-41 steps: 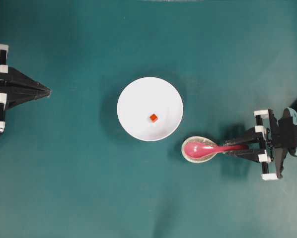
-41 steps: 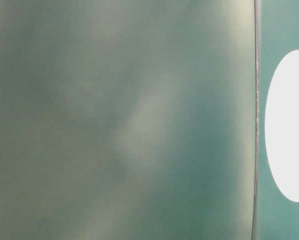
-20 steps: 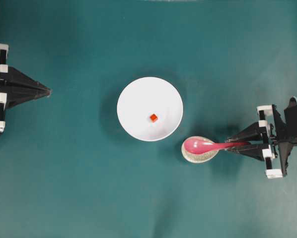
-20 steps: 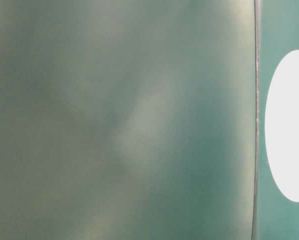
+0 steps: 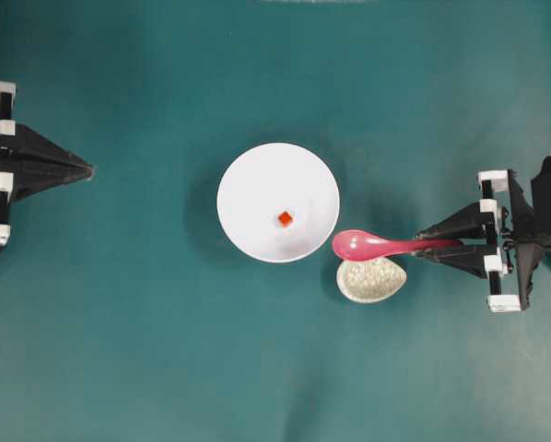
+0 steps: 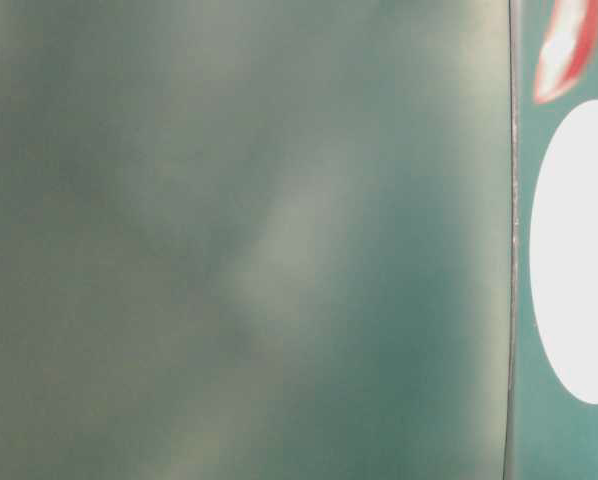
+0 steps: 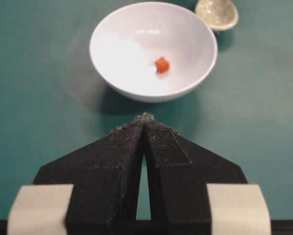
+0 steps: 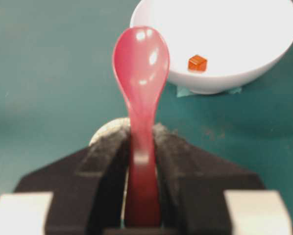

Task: Grip the spoon and scoop the red block from the bowl with right arm.
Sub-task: 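Lift the pink spoon out of the spoon rest with the right gripper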

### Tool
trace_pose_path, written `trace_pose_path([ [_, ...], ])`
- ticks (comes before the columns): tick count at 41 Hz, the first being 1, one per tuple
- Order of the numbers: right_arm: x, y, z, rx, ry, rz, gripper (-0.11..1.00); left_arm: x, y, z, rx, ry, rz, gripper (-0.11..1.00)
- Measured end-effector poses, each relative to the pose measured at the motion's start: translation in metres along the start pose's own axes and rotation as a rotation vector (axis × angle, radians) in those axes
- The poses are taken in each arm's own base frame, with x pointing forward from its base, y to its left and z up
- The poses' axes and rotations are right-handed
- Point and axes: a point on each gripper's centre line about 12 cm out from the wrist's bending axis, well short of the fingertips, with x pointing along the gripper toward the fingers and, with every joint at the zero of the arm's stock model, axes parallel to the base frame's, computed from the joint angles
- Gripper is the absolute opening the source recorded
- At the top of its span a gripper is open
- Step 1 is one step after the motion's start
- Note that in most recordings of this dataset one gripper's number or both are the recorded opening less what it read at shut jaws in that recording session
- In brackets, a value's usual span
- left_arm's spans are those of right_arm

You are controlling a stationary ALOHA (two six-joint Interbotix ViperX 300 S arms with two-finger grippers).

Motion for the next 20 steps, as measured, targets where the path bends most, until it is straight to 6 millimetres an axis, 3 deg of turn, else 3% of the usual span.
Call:
trace_pose_path([
  [20, 0.009, -0.013, 0.075, 0.055, 0.122, 0.013, 0.24, 0.0, 0.001, -0.002, -0.001, 0.014, 0.003, 0.0],
])
